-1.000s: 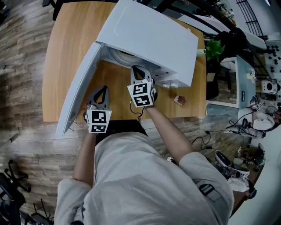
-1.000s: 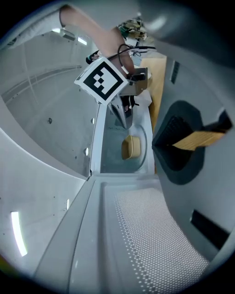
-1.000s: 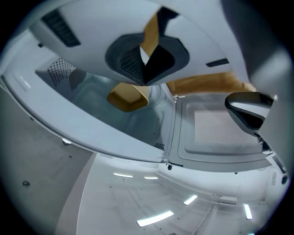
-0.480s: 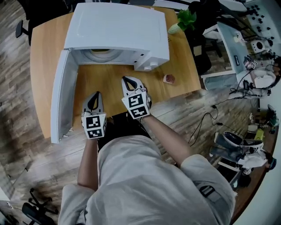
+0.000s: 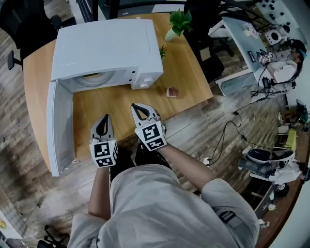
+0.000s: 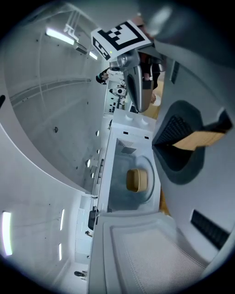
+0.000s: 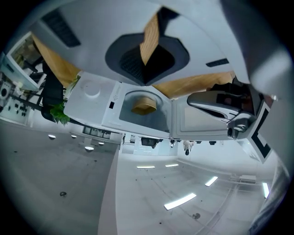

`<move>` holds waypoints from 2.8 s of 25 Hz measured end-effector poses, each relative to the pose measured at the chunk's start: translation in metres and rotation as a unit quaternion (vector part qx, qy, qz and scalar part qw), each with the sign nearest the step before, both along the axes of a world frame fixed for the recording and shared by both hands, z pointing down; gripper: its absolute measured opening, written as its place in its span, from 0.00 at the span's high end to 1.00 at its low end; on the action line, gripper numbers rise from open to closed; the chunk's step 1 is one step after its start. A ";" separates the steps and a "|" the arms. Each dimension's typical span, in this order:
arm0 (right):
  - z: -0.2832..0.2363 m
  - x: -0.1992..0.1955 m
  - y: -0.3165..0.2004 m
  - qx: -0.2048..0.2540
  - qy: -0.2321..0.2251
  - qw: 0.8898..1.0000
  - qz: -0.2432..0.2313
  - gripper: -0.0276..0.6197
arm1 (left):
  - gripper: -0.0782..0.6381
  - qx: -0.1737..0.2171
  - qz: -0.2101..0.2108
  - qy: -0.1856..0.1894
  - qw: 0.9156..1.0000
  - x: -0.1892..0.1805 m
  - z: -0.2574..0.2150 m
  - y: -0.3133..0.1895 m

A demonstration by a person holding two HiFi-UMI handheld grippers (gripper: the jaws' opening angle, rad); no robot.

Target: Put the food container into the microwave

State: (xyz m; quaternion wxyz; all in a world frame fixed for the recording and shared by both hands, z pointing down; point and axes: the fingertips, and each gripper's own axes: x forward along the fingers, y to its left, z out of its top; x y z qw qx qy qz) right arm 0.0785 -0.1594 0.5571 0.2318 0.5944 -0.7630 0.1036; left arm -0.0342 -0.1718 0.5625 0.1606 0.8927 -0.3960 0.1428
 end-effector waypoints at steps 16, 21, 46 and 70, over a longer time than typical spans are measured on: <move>-0.108 0.051 -0.009 0.118 -0.044 0.991 -0.040 0.95 | 0.88 0.084 -0.069 0.009 0.994 0.050 -0.099 -0.007; -0.149 0.063 -0.024 0.159 -0.061 0.985 -0.037 0.95 | 0.88 0.118 -0.082 0.027 0.989 0.053 -0.141 -0.021; -0.222 0.055 -0.035 0.231 -0.088 0.968 -0.043 0.95 | 0.88 0.191 -0.081 0.058 0.977 0.047 -0.217 -0.025; -0.214 0.053 -0.031 0.221 -0.073 0.972 -0.030 0.95 | 0.88 0.195 -0.079 0.049 0.976 0.036 -0.211 -0.024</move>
